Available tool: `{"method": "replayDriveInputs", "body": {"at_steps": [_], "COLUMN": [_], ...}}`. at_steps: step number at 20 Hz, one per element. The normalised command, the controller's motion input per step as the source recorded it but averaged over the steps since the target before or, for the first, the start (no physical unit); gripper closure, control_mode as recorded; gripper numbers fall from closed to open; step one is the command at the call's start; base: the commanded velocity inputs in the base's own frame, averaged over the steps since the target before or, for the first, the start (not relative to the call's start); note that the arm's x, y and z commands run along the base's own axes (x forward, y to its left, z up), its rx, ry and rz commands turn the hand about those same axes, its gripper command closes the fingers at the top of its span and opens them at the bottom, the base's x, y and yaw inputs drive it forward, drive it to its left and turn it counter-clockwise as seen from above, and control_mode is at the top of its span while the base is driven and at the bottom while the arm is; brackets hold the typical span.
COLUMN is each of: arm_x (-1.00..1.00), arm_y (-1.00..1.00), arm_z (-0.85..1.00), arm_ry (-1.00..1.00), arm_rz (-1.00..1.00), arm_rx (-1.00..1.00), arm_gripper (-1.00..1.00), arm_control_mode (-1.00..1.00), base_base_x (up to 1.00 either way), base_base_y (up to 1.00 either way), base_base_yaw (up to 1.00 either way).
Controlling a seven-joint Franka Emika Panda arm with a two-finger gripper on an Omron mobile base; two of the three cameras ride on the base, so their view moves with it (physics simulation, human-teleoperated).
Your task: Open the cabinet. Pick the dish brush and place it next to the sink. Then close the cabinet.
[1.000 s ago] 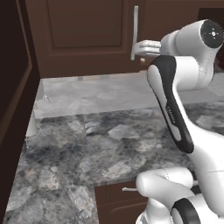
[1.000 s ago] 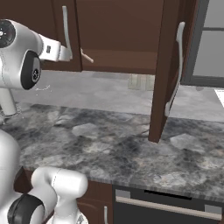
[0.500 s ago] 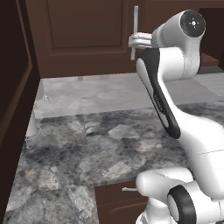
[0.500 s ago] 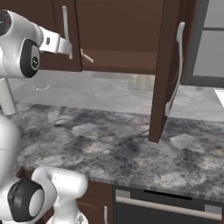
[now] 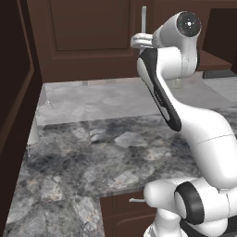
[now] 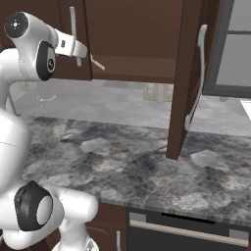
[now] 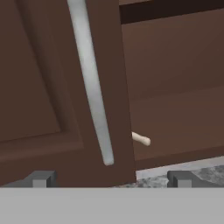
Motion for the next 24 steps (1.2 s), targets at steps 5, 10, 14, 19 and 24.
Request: {"method": "replayDriveInputs", "body": {"at_steps": [5, 10, 14, 19, 24], "arm_x": [0.54, 0.39, 0.26, 0.28, 0.44], "arm_y": [0.00, 0.00, 0.00, 0.00, 0.00], "arm_z": [-0.11, -0.11, -0.04, -0.03, -0.30], "arm_ry": [0.01, 0.06, 0.15, 0.11, 0.00], "arm_rz": [0.00, 0.01, 0.03, 0.05, 0.02], "arm_rx": [0.00, 0.00, 0.00, 0.00, 0.00], "arm_gripper": [-1.00, -1.00, -1.00, -1.00, -1.00], "arm_control_mode": [-1.00, -1.00, -1.00, -1.00, -1.00], "base_base_x": [0.00, 0.00, 0.00, 0.00, 0.00], "base_base_y": [0.00, 0.00, 0.00, 0.00, 0.00], "base_base_yaw": [0.00, 0.00, 0.00, 0.00, 0.00]}}
